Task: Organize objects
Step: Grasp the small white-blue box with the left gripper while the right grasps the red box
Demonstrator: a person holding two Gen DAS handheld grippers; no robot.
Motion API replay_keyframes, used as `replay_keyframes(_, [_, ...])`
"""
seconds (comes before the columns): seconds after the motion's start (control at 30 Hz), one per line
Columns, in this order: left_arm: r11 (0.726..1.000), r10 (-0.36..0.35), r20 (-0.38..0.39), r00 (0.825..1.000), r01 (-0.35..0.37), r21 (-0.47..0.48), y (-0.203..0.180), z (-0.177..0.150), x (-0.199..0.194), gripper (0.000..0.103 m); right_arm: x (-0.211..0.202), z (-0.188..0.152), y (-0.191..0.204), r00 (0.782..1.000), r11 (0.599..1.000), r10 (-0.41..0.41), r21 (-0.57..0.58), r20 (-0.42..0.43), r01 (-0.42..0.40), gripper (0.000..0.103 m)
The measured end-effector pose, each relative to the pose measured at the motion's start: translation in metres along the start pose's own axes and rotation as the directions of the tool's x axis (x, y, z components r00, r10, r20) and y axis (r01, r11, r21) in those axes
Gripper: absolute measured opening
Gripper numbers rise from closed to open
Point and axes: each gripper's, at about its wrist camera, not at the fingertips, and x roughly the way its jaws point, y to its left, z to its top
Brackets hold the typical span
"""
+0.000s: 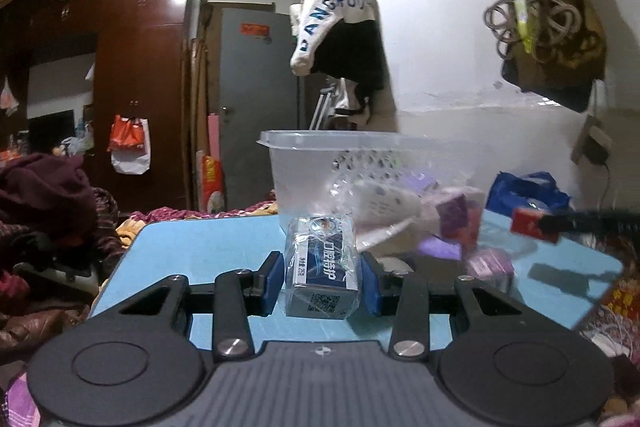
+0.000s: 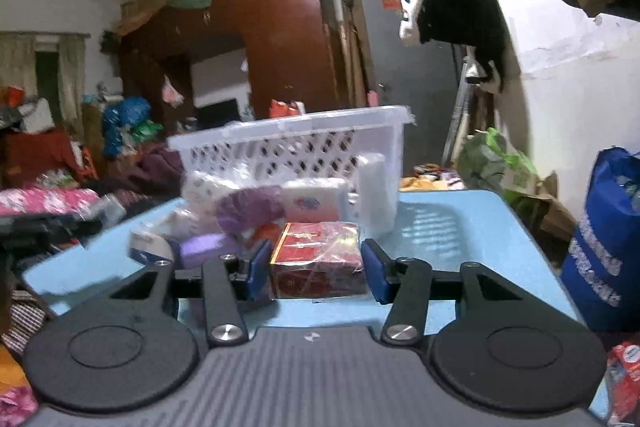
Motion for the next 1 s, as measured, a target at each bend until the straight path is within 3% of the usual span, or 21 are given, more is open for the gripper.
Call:
replay_keyframes(0.13, [0.999,-0.029,-0.003,1.000,0.029,-0.021,-0.001,-0.004,-0.007,0.045,-0.001,0.002,-0.003,1.000,0.999,0.020,0.031,0.010,-0.021,0.053])
replay_keyframes(0.27, [0.999,-0.047,0.041,0.998,0.048,-0.015,-0.003,0.013,-0.009,0.045,0.000,0.017,0.000,0.999,0.999,0.012,0.032,0.034,-0.013,0.053])
replay_keyframes(0.47, [0.996,-0.095,0.103,0.990,0.094,0.007,-0.011,0.112,0.036,0.045,0.036,0.106,0.021,0.992,0.995,0.077,-0.078,0.099,-0.070,0.053])
replay_keyframes(0.57, [0.998,-0.064,0.042,0.997,0.063,0.005,-0.015,0.153,0.082,0.045,0.080,0.146,0.028,0.996,0.990,0.062,-0.133,0.059,-0.054,0.053])
replay_keyframes(0.67, [0.996,-0.079,-0.055,0.995,0.078,-0.031,-0.017,0.162,0.123,0.046,0.122,0.160,0.027,0.999,0.990,0.045,-0.133,-0.011,-0.046,0.055])
replay_keyframes(0.7, [0.994,-0.102,-0.056,0.993,0.100,-0.034,-0.017,0.162,0.132,0.060,0.131,0.161,0.025,0.998,0.991,0.053,-0.124,-0.025,-0.056,0.063])
replay_keyframes(0.73, [0.995,-0.097,-0.070,0.993,0.096,-0.020,-0.020,0.162,0.137,0.082,0.140,0.161,0.024,0.997,0.991,0.052,-0.123,-0.049,-0.058,0.071])
replay_keyframes(0.77, [0.998,-0.065,-0.083,0.994,0.065,-0.006,-0.022,0.162,0.141,0.086,0.144,0.160,0.023,0.998,0.992,0.024,-0.121,-0.061,-0.032,0.085])
replay_keyframes(0.83, [0.999,-0.034,-0.072,0.997,0.034,0.009,-0.023,0.161,0.134,0.086,0.133,0.157,0.019,0.999,0.993,-0.024,-0.113,-0.038,0.020,0.099])
replay_keyframes(0.9, [0.998,-0.060,-0.039,0.997,0.060,-0.010,-0.020,0.152,0.110,0.086,0.110,0.149,0.011,1.000,0.997,0.000,-0.080,-0.015,-0.002,0.103])
replay_keyframes(1.0, [0.997,-0.070,-0.021,0.997,0.070,-0.019,-0.019,0.124,0.076,0.095,0.072,0.120,0.002,1.000,1.000,0.000,-0.020,0.013,0.000,0.103])
